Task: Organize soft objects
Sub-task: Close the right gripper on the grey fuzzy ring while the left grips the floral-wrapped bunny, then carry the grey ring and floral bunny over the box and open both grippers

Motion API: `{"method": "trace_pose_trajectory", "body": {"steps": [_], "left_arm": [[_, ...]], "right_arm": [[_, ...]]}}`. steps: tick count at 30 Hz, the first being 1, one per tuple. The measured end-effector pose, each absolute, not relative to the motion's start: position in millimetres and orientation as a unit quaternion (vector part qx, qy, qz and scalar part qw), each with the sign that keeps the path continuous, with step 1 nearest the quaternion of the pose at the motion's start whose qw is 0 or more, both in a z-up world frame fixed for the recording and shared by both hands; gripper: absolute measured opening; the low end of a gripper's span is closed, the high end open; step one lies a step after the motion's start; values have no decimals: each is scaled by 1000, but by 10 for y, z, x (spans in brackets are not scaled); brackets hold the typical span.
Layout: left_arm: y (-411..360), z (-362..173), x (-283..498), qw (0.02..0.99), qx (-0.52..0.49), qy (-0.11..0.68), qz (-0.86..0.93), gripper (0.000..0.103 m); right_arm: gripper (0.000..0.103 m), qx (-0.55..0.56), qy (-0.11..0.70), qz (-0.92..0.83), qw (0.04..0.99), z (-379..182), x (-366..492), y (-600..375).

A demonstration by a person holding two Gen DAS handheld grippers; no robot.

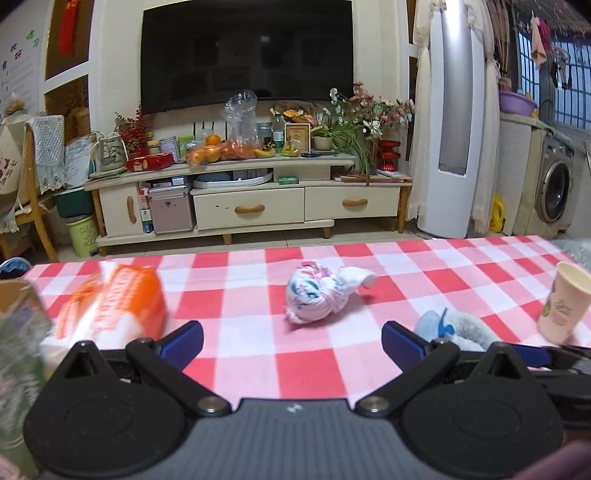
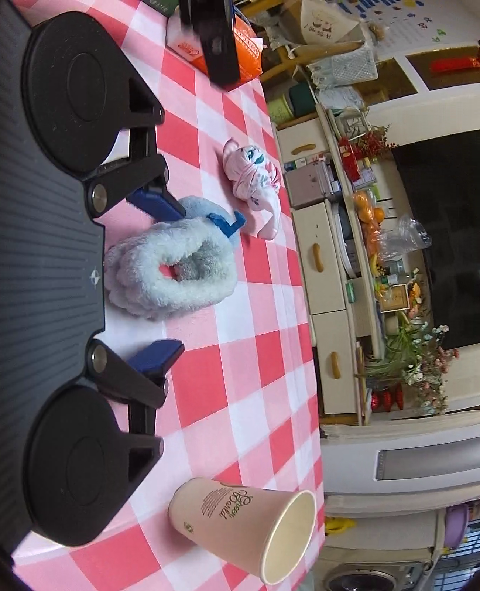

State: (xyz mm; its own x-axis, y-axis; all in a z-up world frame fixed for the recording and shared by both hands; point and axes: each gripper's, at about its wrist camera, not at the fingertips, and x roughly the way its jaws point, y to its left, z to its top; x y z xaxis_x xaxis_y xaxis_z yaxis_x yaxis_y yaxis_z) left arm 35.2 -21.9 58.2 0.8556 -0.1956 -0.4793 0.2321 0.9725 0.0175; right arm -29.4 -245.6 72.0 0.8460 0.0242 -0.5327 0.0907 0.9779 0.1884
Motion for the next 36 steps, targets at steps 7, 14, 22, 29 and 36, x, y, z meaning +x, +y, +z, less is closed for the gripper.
{"method": "trace_pose_trajectory", "body": {"steps": [7, 14, 22, 29, 36], "left_arm": [[-536, 381, 859, 961, 50, 252, -108, 102], [-663, 266, 1252, 961, 56, 255, -93, 100], [-652, 172, 1407, 958, 52, 269, -90, 69], [-628, 166, 1346, 957, 49, 270, -91, 61], [-542, 257, 1173, 957, 52, 273, -88, 61]], "right_arm": [[99, 105, 285, -5, 953, 729, -290, -2478], [100, 111, 288, 2, 951, 731, -236, -2491], [97, 158, 287, 2, 945, 725, -229, -2599], [68, 144, 284, 13, 948, 730, -232, -2516], [59, 132, 282, 15, 950, 747, -238, -2513]]}}
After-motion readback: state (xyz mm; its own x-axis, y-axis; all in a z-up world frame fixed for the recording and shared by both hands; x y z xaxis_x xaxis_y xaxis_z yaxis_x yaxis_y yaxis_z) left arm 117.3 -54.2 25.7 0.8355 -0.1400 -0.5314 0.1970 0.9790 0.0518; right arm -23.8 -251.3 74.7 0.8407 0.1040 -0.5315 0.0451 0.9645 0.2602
